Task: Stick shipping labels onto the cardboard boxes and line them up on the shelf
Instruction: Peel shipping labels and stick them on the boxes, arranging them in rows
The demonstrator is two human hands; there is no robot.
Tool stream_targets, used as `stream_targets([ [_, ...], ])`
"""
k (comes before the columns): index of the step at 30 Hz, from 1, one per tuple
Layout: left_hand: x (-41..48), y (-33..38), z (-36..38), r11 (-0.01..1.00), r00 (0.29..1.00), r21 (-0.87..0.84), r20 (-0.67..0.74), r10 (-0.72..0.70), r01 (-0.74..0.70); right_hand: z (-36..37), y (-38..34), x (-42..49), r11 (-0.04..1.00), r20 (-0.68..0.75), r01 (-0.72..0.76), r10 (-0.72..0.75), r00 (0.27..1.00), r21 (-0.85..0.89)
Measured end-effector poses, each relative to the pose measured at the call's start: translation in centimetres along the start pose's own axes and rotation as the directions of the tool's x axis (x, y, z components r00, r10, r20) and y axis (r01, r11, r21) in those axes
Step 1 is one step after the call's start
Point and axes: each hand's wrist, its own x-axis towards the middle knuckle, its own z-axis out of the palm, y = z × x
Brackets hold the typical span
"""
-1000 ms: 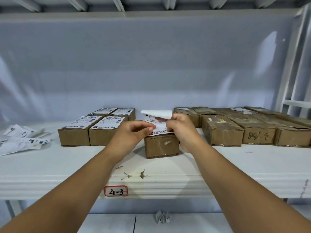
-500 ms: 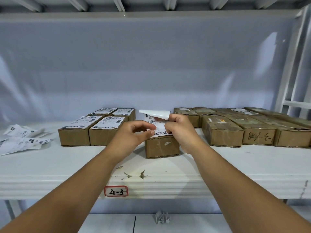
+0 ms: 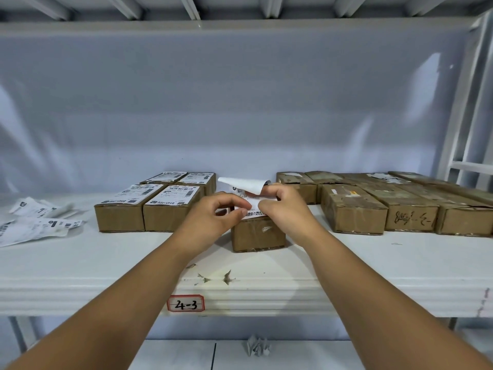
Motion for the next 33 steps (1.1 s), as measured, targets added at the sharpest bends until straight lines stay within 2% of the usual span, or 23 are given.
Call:
stream_targets([
  [10,0.02,0.05,-0.04,0.996,0.999,0.077,-0.015,-0.036,0.037,-0.06,0.15,-0.03,0.988,0.023,0.025,-0.022,0.999,-0.154],
  [14,0.11,-0.17,-0.04,0.998,0.999,0.062,-0.02,-0.027,0.028,0.3,0.4,-0.02,0.98,0.007,-0.052,0.055,0.998,-0.19],
  [18,0.19,-0.3,-0.05,0.997,0.999,0.062,-0.011,-0.034,0.035,-0.18,0.41,0.28,0.986,0.052,-0.165,0.164,0.985,0.017],
  [21,0.14,-0.25,0.01,0.999,1.0,0.048,-0.012,-0.012,0.013,-0.35,0.15,0.32,0.952,0.043,-0.238,0.234,0.971,0.195],
  [28,0.1,-0.37,-0.09,1.0,0.999,0.026,0.035,0.013,-0.014,-0.51,0.19,0.36,0.888,-0.025,-0.244,0.275,0.961,0.39],
  [33,0.08,-0.27,0.04,1.0,0.998,0.024,0.057,-0.006,0.005,-0.55,0.12,0.32,0.881,0.009,-0.296,0.315,0.949,0.368],
])
